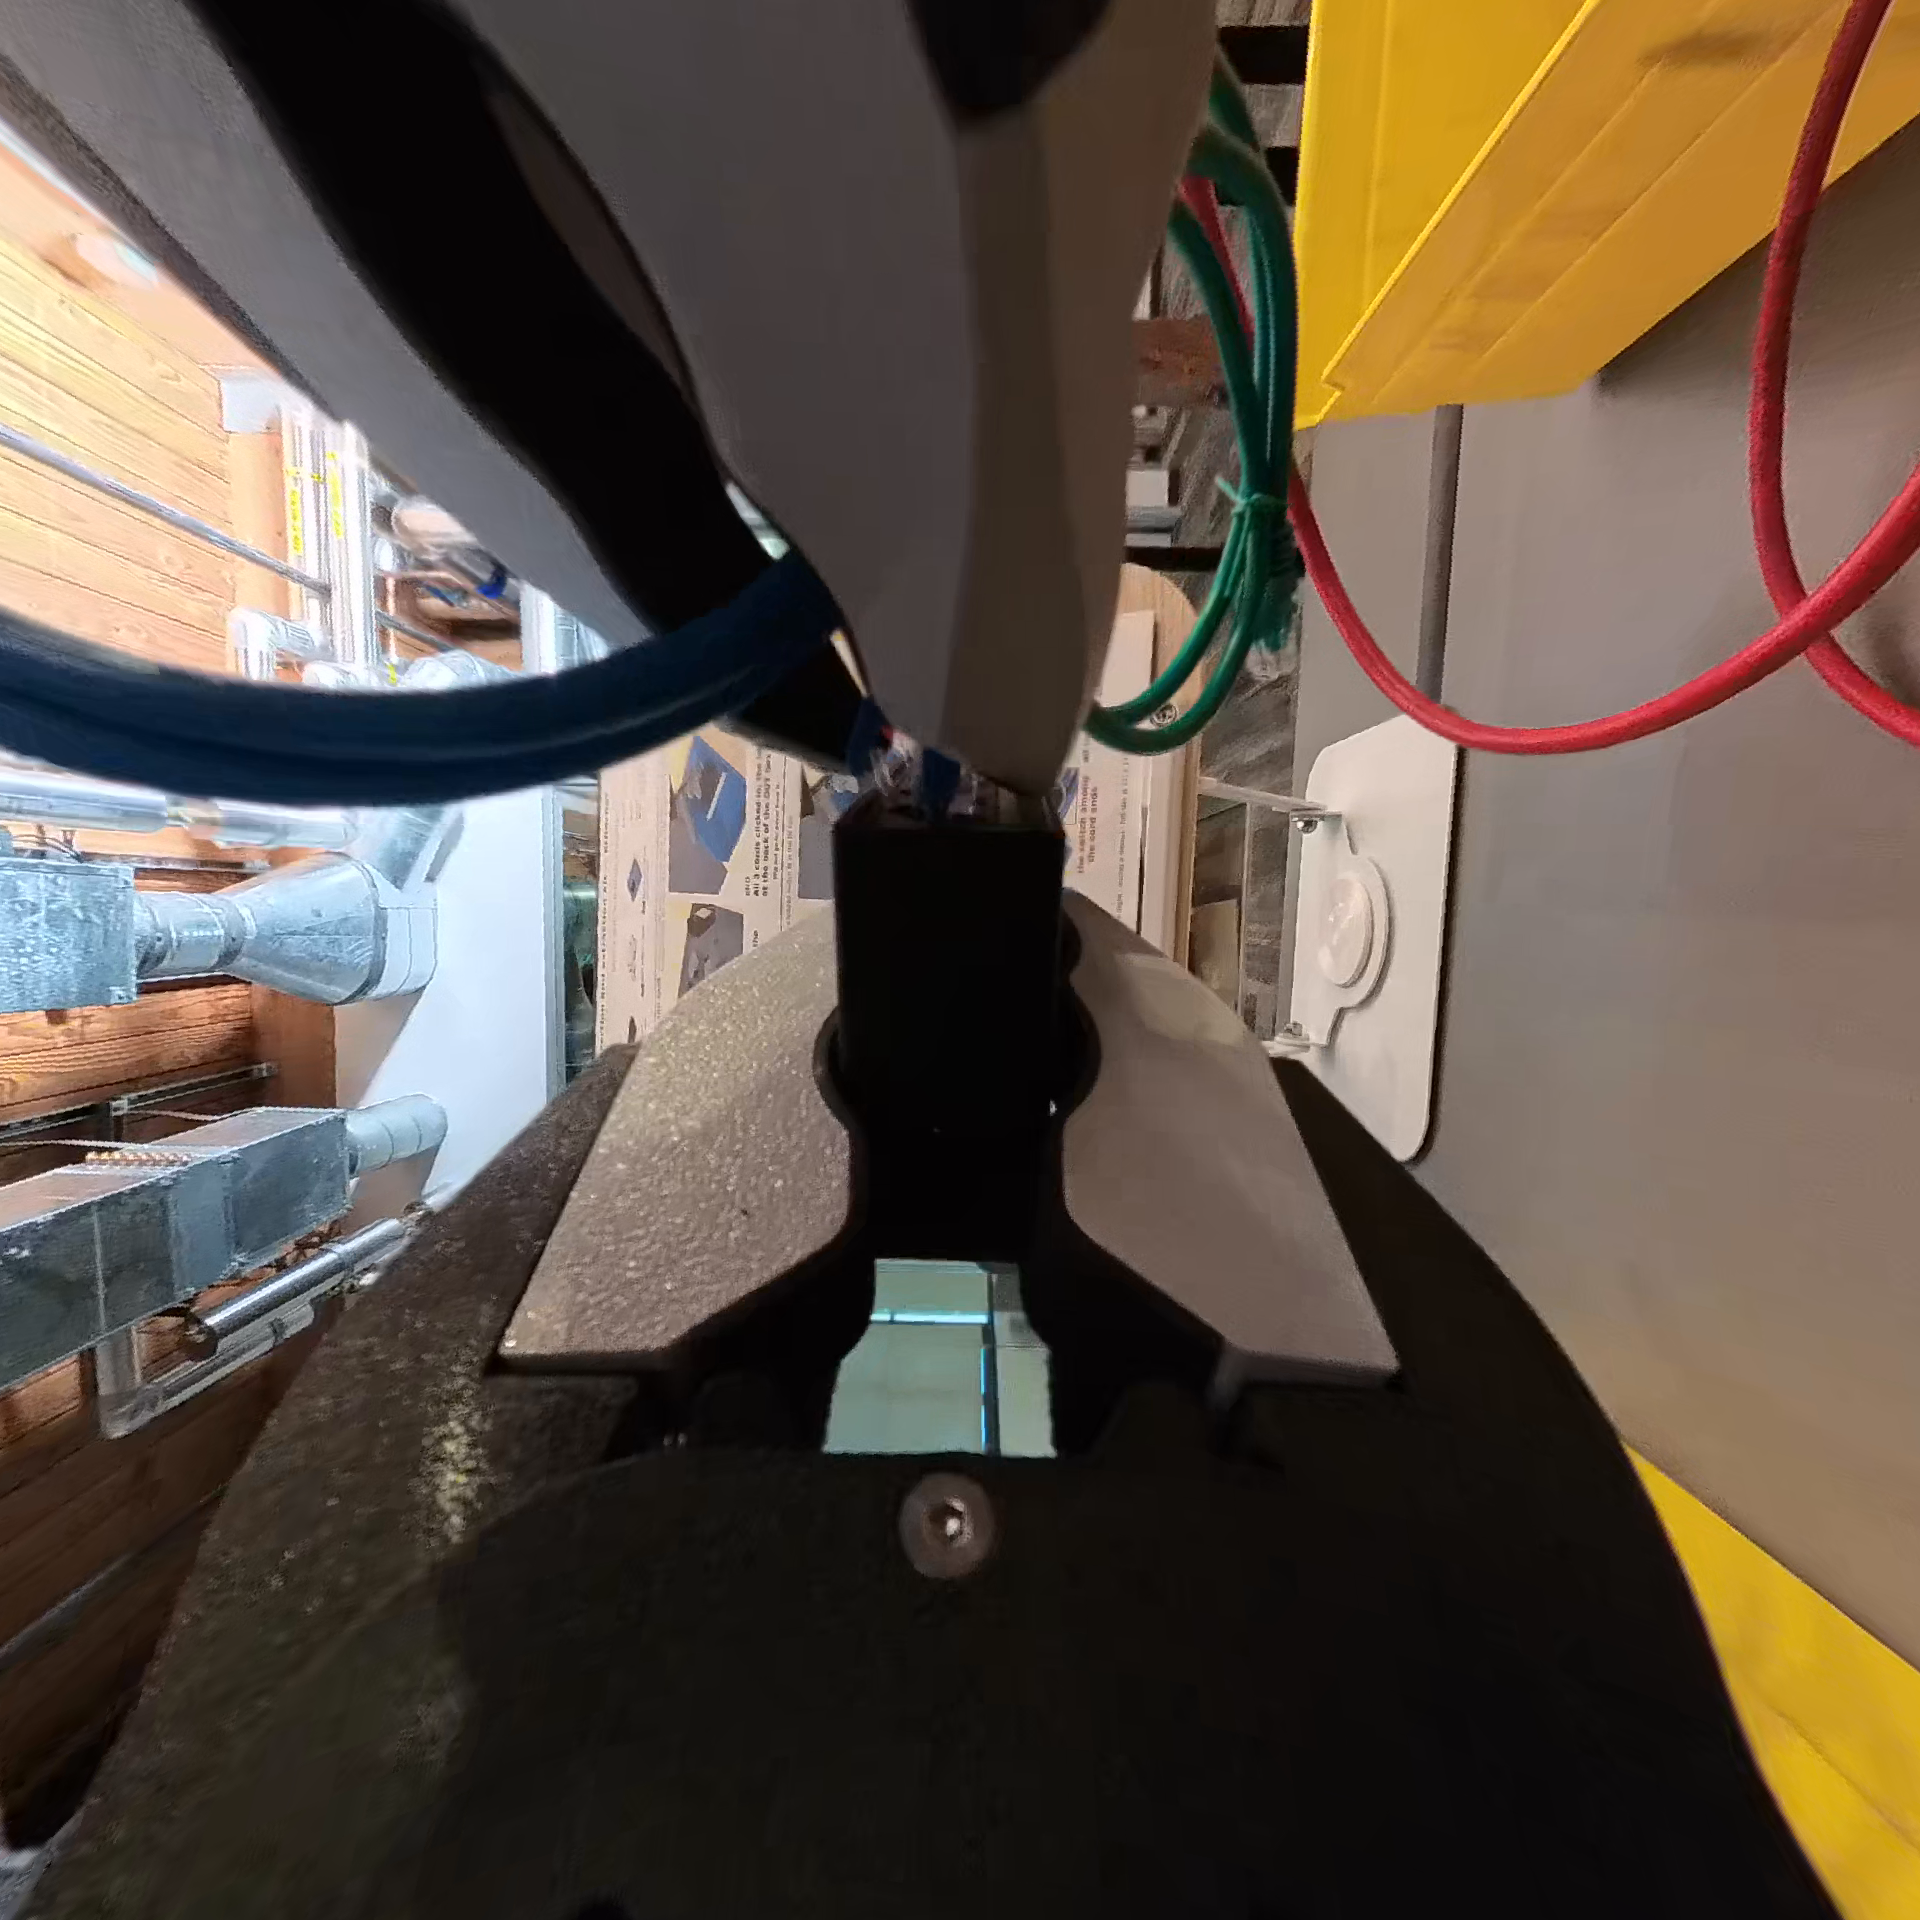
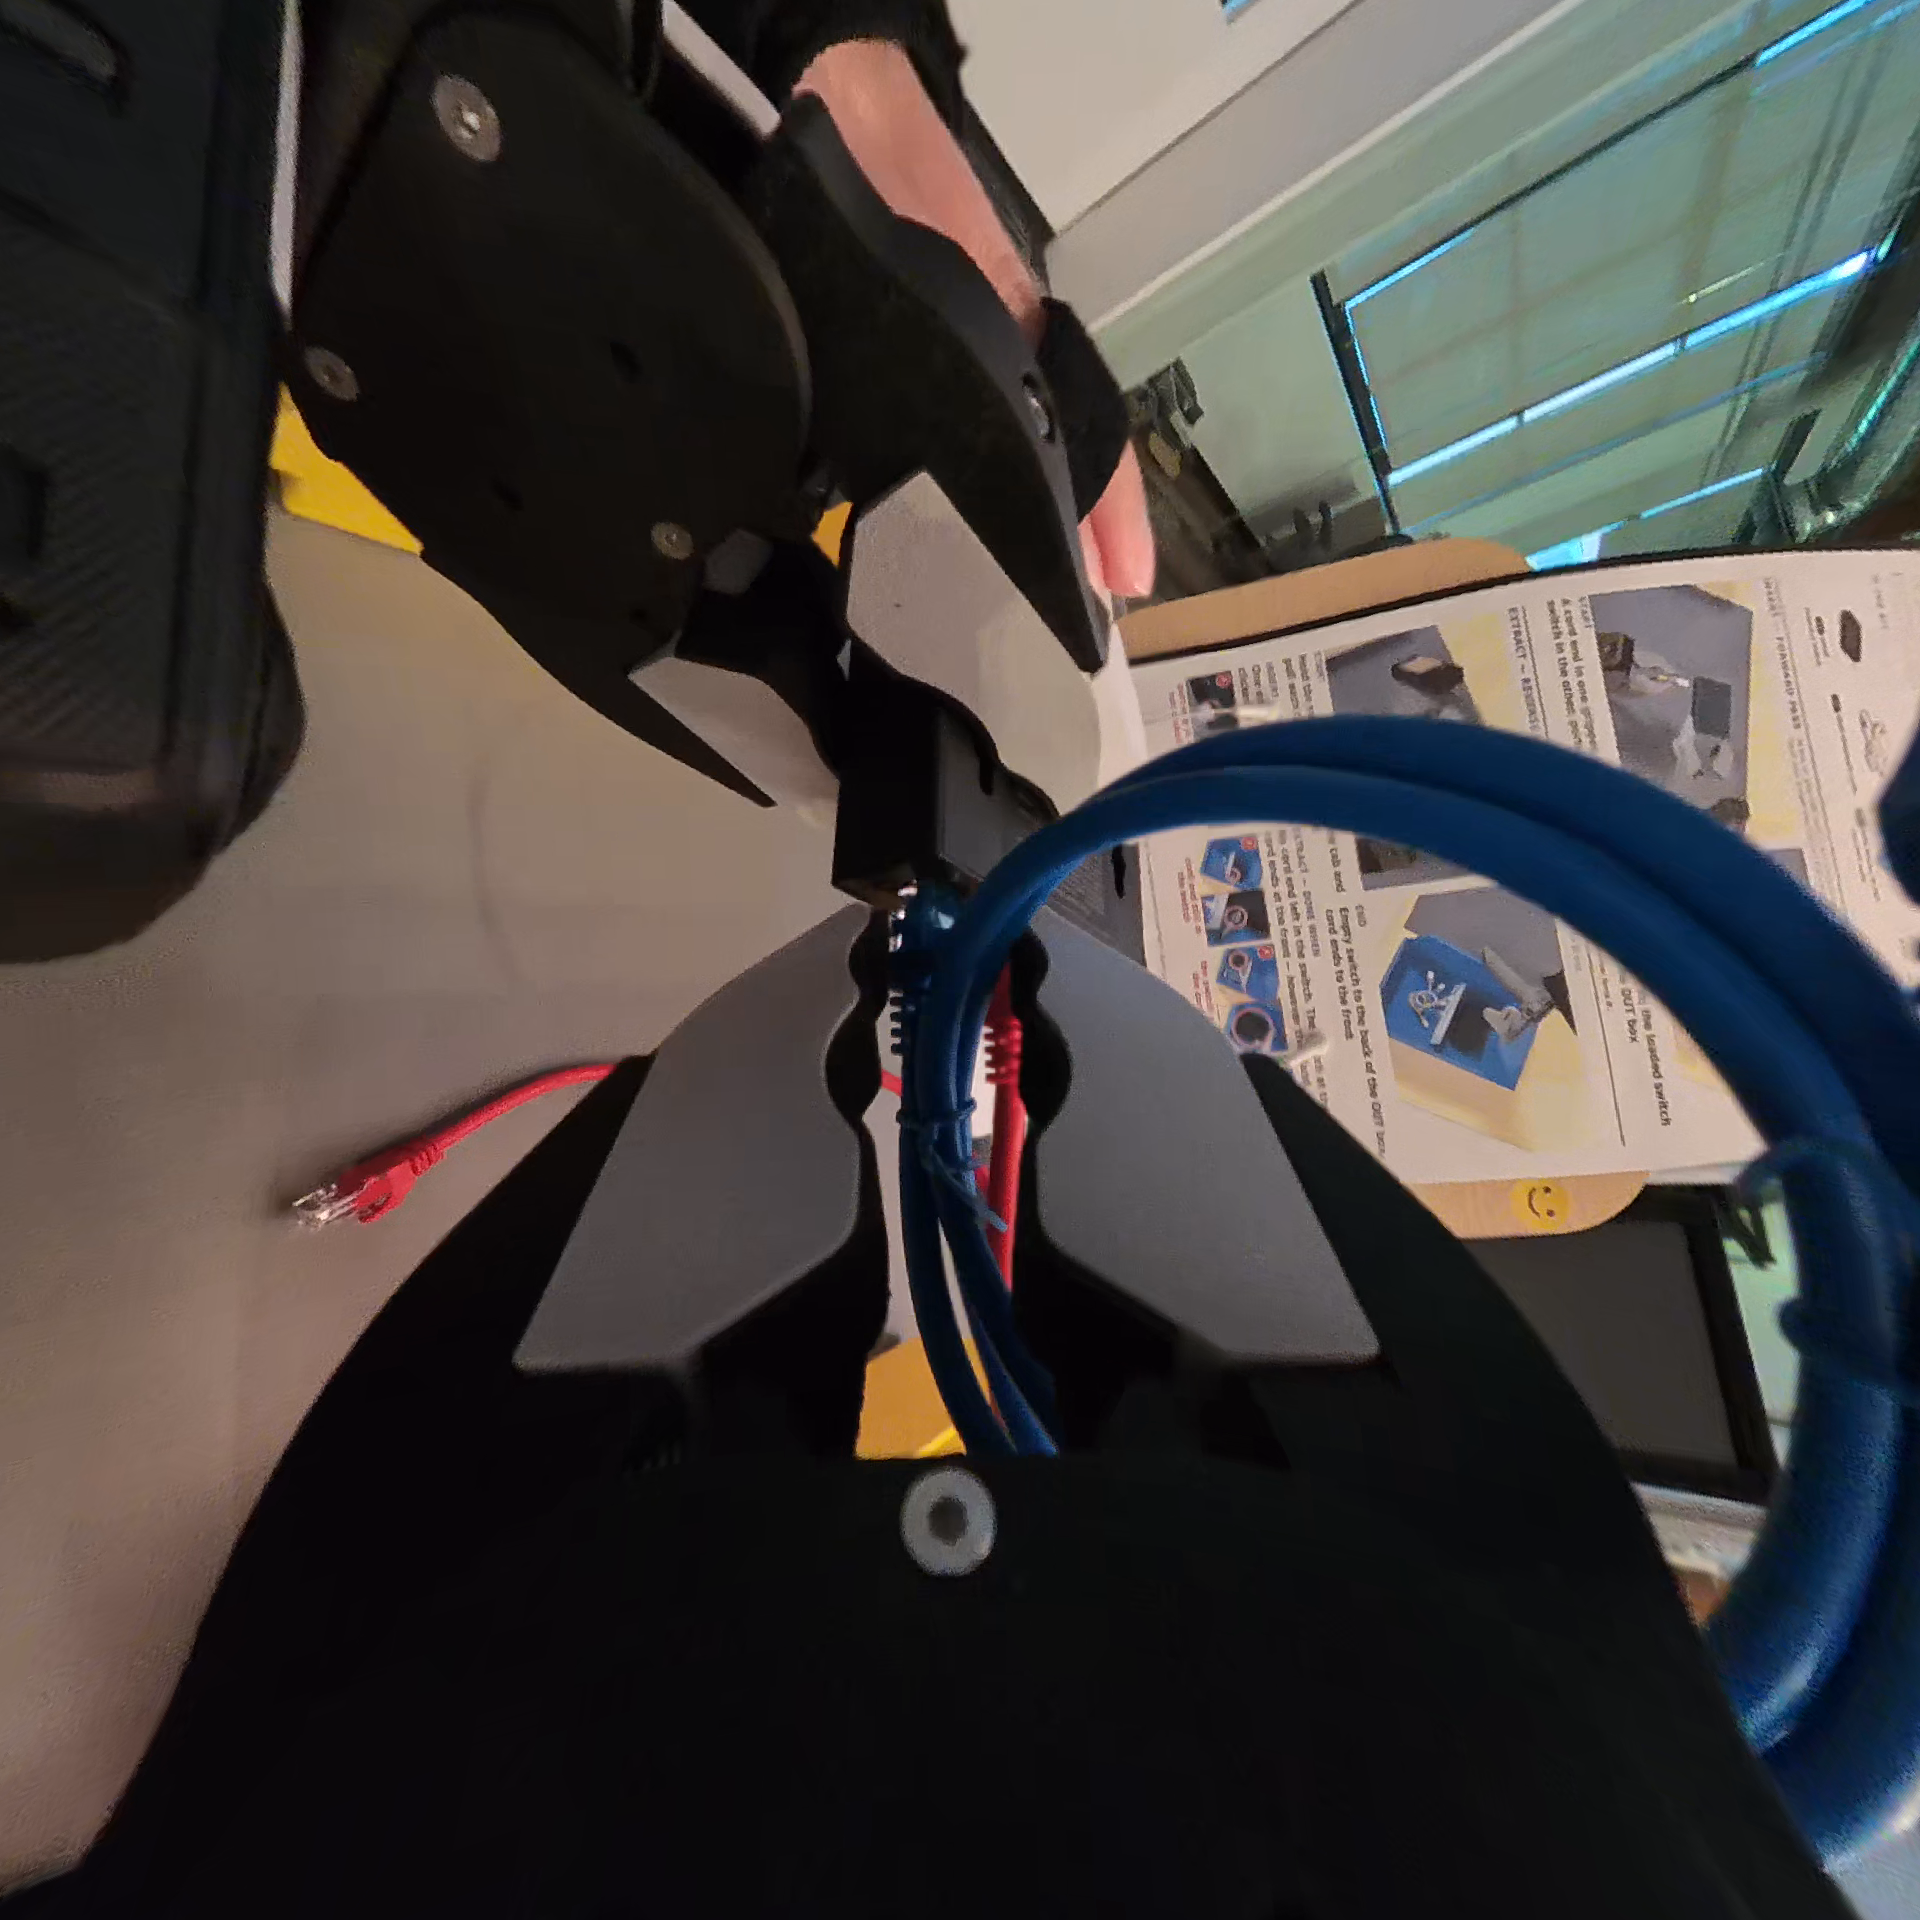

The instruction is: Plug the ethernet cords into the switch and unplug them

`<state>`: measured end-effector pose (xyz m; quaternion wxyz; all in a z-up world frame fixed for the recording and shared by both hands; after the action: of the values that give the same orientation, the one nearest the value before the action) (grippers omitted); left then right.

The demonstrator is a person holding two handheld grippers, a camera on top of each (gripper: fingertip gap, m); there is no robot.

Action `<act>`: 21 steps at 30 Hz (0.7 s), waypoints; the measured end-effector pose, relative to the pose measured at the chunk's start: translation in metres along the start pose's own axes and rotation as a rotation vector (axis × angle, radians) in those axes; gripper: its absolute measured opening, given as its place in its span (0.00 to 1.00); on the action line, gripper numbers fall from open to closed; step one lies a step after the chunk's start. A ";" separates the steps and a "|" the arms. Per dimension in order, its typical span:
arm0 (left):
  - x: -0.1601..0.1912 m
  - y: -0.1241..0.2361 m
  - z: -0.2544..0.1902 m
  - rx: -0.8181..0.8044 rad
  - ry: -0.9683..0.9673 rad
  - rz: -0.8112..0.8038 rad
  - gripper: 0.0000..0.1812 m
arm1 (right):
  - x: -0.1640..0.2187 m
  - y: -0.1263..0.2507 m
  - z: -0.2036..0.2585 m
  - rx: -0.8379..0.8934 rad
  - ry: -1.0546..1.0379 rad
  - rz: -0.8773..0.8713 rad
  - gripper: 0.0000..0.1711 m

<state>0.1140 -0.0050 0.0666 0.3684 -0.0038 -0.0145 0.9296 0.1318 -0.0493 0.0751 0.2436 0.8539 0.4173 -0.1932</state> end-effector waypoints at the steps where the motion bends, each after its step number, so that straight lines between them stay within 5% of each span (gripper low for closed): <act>1: 0.000 0.001 0.000 0.003 0.009 -0.002 0.17 | -0.001 0.000 0.000 -0.004 0.000 -0.019 0.13; 21: 0.001 0.000 -0.022 0.185 0.286 0.020 0.17 | 0.001 -0.002 0.004 -0.009 0.213 -0.059 0.10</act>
<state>0.1136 -0.0037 0.0450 0.3564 -0.1025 0.1236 0.9204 0.1299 -0.0499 0.0703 0.1960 0.8558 0.4668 -0.1068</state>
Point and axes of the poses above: each gripper's, where its closed fingertips meet, y back along the fingers, x out of its underside, z = x × y across the jaws, the point moved 1 cm from there along y, back along the fingers, and after that the axes turned 15 degrees about -z, right-handed, at the moved point
